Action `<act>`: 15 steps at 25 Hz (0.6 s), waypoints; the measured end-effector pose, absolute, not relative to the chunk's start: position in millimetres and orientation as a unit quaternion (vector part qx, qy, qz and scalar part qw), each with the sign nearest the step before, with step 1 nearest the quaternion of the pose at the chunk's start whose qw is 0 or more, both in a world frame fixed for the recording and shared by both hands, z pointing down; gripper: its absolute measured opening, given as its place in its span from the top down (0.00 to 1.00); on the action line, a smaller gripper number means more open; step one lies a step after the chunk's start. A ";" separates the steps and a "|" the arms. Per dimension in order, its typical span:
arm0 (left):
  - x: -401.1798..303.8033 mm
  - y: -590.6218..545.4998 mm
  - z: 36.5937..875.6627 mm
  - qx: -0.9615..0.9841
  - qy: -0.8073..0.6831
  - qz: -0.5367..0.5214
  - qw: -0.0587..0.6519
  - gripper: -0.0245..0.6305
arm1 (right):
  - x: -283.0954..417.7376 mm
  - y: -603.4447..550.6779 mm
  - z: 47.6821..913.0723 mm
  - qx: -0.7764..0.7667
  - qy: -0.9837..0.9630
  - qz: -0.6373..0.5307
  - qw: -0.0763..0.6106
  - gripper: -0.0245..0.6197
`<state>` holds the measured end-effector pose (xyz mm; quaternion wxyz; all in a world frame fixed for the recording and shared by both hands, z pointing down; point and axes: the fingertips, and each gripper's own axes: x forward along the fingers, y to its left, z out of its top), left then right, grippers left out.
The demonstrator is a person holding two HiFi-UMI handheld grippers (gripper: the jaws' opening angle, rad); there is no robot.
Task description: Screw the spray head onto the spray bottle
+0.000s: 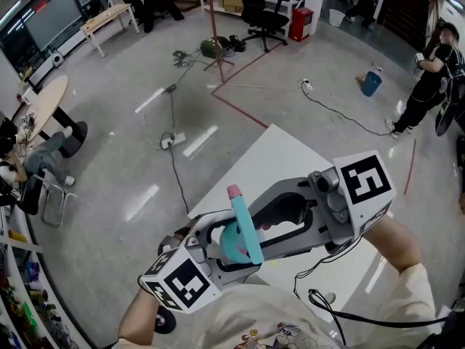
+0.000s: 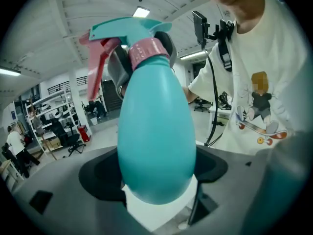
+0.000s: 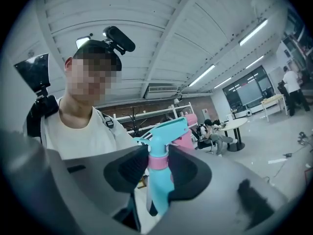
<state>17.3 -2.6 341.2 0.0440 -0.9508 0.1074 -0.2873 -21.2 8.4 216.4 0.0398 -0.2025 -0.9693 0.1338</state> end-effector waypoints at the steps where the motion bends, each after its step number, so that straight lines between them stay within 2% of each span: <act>1: 17.7 -2.8 340.9 -0.951 0.104 -0.287 0.038 0.32 | -21.2 8.1 215.6 -0.202 -0.970 0.127 0.040 0.76; 7: 14.6 10.0 341.4 -0.956 0.064 -0.283 -0.039 0.32 | -26.6 9.7 215.6 -0.188 -0.980 0.044 0.051 0.76; 11: 9.6 8.0 340.8 -0.953 0.080 -0.289 -0.051 0.32 | -30.0 7.9 217.0 -0.173 -0.982 0.025 0.064 0.76; 15: 4.8 -10.5 341.5 -0.940 0.159 -0.297 -0.047 0.32 | -33.2 -2.6 216.6 -0.130 -0.989 0.016 0.063 0.76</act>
